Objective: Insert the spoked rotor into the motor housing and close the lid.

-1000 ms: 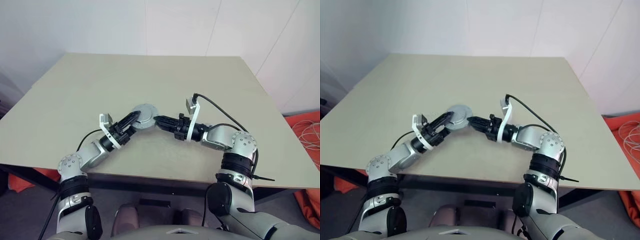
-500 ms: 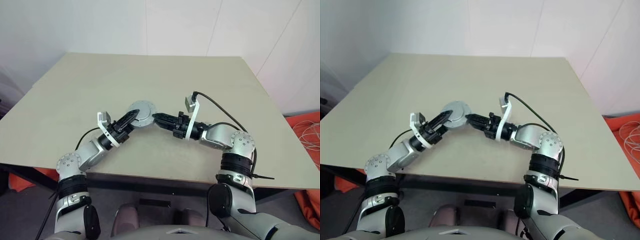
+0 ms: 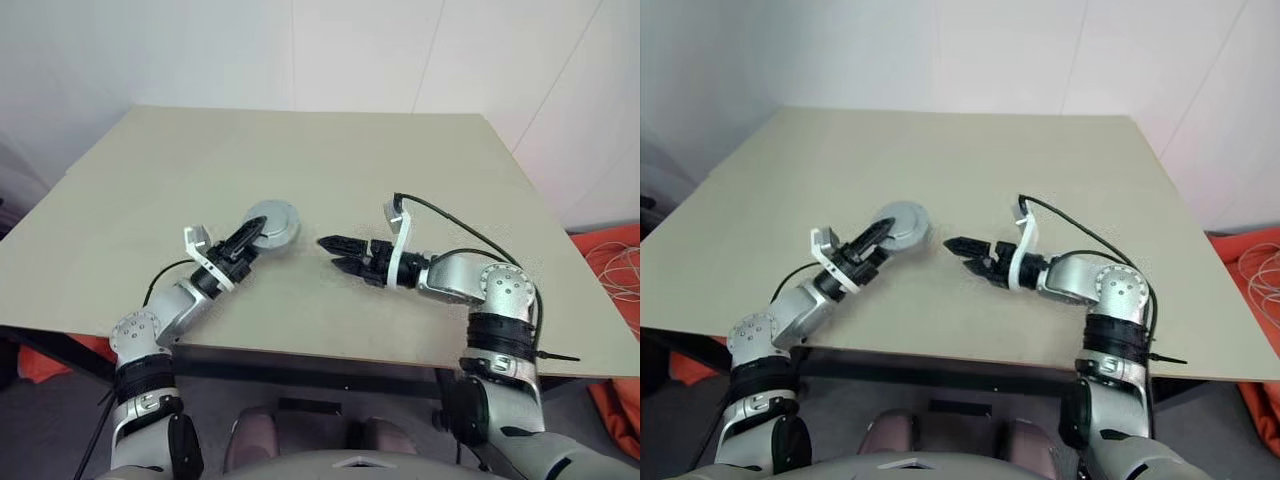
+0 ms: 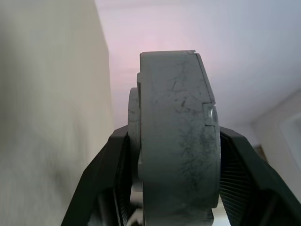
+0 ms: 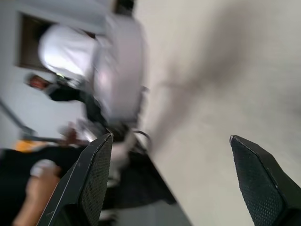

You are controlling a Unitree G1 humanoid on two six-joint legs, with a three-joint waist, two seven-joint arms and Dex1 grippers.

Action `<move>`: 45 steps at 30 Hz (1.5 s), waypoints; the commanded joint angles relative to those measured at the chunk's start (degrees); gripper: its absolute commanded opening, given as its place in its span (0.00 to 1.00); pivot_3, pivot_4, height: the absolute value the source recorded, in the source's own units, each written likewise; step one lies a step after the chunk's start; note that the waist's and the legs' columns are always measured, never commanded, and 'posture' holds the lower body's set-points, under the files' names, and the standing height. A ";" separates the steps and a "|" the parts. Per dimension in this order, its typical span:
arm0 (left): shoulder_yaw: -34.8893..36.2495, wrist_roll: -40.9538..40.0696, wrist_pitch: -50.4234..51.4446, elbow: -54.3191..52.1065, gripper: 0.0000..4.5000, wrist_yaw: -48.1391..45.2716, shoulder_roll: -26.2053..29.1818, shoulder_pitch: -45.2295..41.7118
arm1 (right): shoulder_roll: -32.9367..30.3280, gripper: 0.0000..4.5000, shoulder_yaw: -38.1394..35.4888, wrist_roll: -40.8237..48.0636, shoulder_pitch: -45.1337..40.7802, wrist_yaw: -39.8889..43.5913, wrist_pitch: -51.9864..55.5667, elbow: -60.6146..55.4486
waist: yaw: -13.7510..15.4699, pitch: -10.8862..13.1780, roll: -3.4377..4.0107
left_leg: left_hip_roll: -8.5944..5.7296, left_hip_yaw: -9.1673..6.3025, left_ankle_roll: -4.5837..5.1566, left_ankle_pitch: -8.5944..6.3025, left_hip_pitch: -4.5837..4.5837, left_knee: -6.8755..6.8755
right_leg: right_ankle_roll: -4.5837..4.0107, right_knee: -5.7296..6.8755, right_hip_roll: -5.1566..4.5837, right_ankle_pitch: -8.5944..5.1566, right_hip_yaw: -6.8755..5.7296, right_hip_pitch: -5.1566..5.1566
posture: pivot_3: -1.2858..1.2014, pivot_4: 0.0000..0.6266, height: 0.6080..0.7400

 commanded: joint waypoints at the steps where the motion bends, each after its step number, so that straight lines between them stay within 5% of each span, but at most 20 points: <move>1: 3.75 -3.10 -8.34 -5.29 0.46 4.82 -0.98 -3.15 | -5.73 1.00 5.73 -5.11 -0.74 8.12 -3.20 -8.29 | 0.01 0.00 -0.04 | 0.00 0.00 0.01 -0.01 -0.03 0.05 | 0.02 0.00 0.00 0.01 0.00 0.01 | 0.52 0.00 1.00; 14: 7.58 5.45 -28.97 3.35 0.46 15.80 -1.89 -10.22 | -22.77 1.00 29.02 -38.87 5.00 47.37 -43.51 -21.97 | 1.23 -0.01 -0.50 | 0.04 -0.02 0.61 -0.36 -0.21 0.78 | 0.39 -0.19 -0.12 0.19 0.04 0.23 | 0.52 0.00 1.00; 27: 10.23 7.78 -34.34 7.21 0.46 21.76 -3.32 -12.86 | -22.01 1.00 31.71 -49.16 7.30 52.13 -51.01 -18.94 | 0.96 0.03 -0.71 | 0.02 -0.11 0.62 -0.36 -0.33 0.87 | 0.19 -0.08 -0.08 0.11 0.03 0.16 | 0.52 0.00 1.00; 34: 12.07 11.27 -44.62 4.55 0.46 29.21 -6.40 -14.59 | -20.08 1.00 30.49 -49.63 6.96 51.48 -50.02 -18.51 | 0.87 0.02 -0.73 | 0.03 -0.11 0.63 -0.36 -0.29 0.92 | 0.15 -0.05 -0.08 0.13 0.03 0.21 | 0.52 0.00 1.00; 42: 9.79 8.15 -43.02 -3.55 0.46 39.53 -10.44 -12.88 | -19.24 1.00 30.33 -51.11 6.60 50.62 -50.07 -17.88 | 0.92 0.02 -0.78 | 0.03 -0.11 0.63 -0.36 -0.31 0.96 | 0.13 -0.02 -0.09 0.13 0.03 0.21 | 0.52 0.00 1.00; 45: 8.41 7.43 -41.54 -7.37 0.68 42.08 -11.63 -10.78 | -19.12 1.00 30.18 -51.53 6.66 50.56 -50.03 -17.84 | 0.84 0.02 -0.81 | 0.04 -0.11 0.64 -0.37 -0.31 1.01 | 0.12 -0.01 -0.09 0.14 0.04 0.21 | 0.52 0.00 1.00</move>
